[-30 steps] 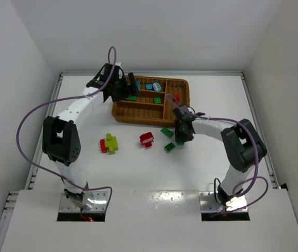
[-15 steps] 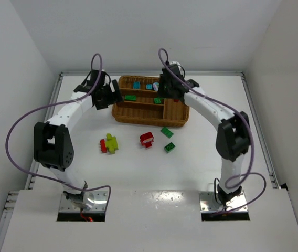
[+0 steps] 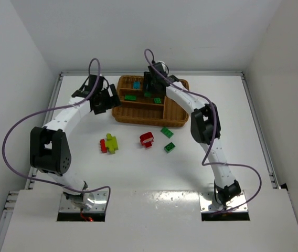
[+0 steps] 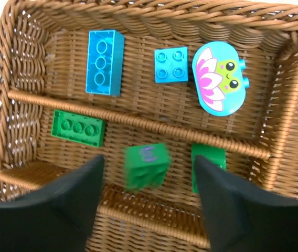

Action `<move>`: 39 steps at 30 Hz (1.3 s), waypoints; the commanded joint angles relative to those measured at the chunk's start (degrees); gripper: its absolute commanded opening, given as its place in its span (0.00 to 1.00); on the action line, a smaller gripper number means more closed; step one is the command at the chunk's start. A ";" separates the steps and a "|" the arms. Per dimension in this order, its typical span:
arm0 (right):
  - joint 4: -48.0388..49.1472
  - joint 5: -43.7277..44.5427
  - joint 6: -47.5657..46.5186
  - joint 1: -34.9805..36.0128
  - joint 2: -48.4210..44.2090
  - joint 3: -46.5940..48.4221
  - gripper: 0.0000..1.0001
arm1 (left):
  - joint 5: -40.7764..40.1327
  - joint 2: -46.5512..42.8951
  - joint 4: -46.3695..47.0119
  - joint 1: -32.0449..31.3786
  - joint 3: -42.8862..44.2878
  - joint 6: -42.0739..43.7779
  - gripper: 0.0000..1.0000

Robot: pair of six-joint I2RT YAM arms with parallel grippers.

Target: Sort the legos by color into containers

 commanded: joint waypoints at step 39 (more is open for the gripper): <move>17.29 -4.64 -15.70 3.72 -31.45 -60.82 0.71 | 0.64 -4.37 2.93 0.66 -2.38 -1.03 0.88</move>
